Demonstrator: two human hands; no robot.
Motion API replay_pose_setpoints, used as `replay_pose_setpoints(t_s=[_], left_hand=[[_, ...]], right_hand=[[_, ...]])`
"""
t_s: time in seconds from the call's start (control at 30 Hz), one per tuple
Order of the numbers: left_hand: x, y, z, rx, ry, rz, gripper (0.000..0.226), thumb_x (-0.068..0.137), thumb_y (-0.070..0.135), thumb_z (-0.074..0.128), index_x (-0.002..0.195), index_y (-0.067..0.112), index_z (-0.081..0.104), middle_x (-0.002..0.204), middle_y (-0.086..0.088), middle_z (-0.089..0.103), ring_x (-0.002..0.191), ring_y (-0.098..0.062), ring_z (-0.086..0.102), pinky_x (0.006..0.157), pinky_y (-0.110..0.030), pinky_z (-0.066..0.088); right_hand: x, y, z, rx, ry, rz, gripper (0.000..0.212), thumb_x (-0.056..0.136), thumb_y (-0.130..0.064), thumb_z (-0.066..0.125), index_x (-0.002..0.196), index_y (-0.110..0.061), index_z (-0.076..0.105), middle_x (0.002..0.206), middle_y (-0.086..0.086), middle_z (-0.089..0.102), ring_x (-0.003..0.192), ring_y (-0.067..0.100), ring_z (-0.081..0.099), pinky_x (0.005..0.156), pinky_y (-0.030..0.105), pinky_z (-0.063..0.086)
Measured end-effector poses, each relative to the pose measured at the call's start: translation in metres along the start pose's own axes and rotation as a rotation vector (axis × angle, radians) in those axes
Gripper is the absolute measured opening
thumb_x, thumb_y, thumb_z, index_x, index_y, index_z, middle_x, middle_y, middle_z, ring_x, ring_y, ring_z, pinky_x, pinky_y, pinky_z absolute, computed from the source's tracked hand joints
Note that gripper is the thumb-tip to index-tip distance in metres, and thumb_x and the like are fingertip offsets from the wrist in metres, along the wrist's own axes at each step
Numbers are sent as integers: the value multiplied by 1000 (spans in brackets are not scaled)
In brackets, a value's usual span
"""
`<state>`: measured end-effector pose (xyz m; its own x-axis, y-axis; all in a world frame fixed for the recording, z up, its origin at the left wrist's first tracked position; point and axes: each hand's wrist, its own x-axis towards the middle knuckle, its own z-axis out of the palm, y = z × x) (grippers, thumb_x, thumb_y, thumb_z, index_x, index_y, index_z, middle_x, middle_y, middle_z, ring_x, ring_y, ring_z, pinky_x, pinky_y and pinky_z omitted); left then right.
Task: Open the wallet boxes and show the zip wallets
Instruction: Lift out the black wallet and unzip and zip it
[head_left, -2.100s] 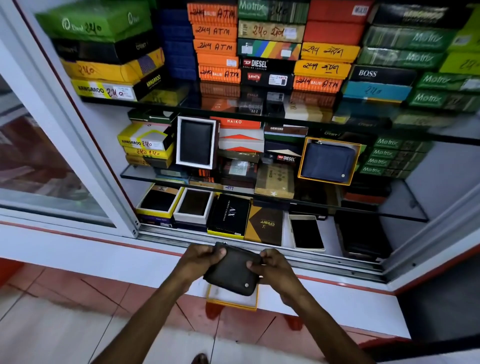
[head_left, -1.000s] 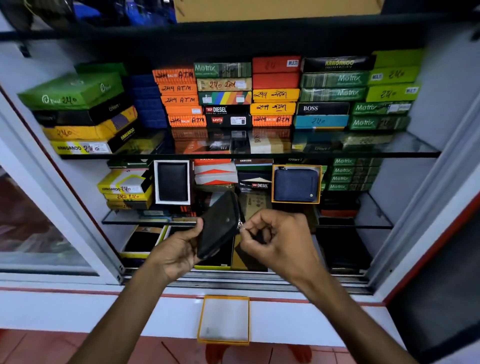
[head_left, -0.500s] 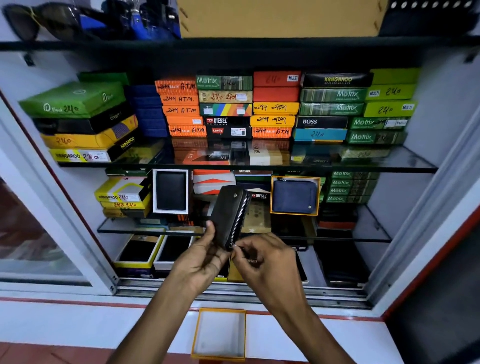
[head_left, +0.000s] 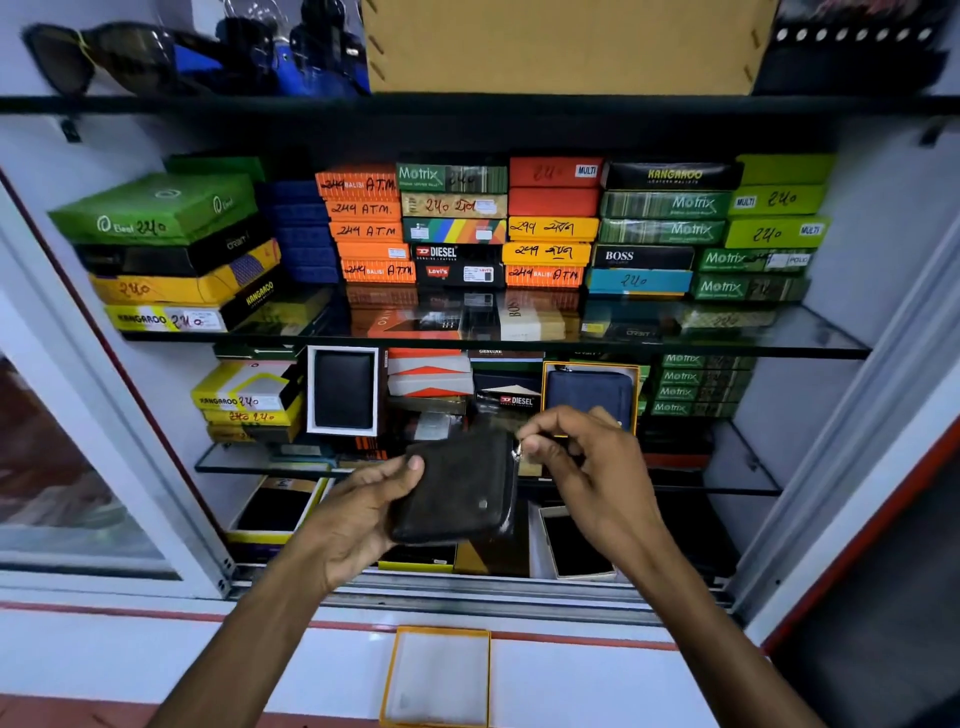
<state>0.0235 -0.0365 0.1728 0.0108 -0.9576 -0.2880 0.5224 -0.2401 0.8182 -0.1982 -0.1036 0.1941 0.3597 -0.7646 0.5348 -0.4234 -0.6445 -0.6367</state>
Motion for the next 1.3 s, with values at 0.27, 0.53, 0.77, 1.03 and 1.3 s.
replay_pose_setpoints(t_s=[0.27, 0.53, 0.77, 1.03, 1.3], left_hand=[[-10, 22, 12, 270, -211, -99, 33, 90, 19, 58, 116, 3, 67, 105, -11, 74, 89, -15, 72, 73, -23, 58], [-9, 13, 27, 156, -28, -45, 38, 76, 25, 66, 105, 1, 71, 94, -12, 76, 79, -18, 74, 66, -31, 62], [-8, 11, 19, 185, 106, 123, 32, 83, 13, 64, 113, 0, 66, 110, -20, 73, 88, -24, 74, 72, -38, 63], [-20, -2, 12, 623, -1, 621, 27, 77, -20, 61, 89, 3, 54, 111, -1, 75, 110, -16, 68, 86, -25, 57], [-22, -40, -14, 856, -26, 960, 32, 74, -24, 50, 79, 6, 60, 116, -1, 74, 129, -23, 55, 99, -31, 51]], right_hand=[[27, 5, 16, 237, -236, -47, 5, 83, -23, 72, 87, -21, 75, 81, -14, 63, 83, 0, 57, 74, 12, 38], [16, 27, 20, 645, -151, 430, 15, 89, -21, 65, 97, -13, 75, 94, 15, 76, 77, 15, 70, 71, 28, 54], [-12, 33, 2, 868, -230, 616, 41, 84, -36, 63, 111, -6, 70, 90, 9, 78, 70, 19, 67, 55, 23, 57], [-27, 39, -10, 697, -160, 214, 35, 73, 6, 75, 90, -25, 71, 109, 4, 76, 107, 17, 70, 93, 27, 55], [-50, 49, 14, 351, 36, -110, 28, 76, 14, 69, 78, -13, 71, 106, -1, 76, 119, 14, 64, 100, 32, 51]])
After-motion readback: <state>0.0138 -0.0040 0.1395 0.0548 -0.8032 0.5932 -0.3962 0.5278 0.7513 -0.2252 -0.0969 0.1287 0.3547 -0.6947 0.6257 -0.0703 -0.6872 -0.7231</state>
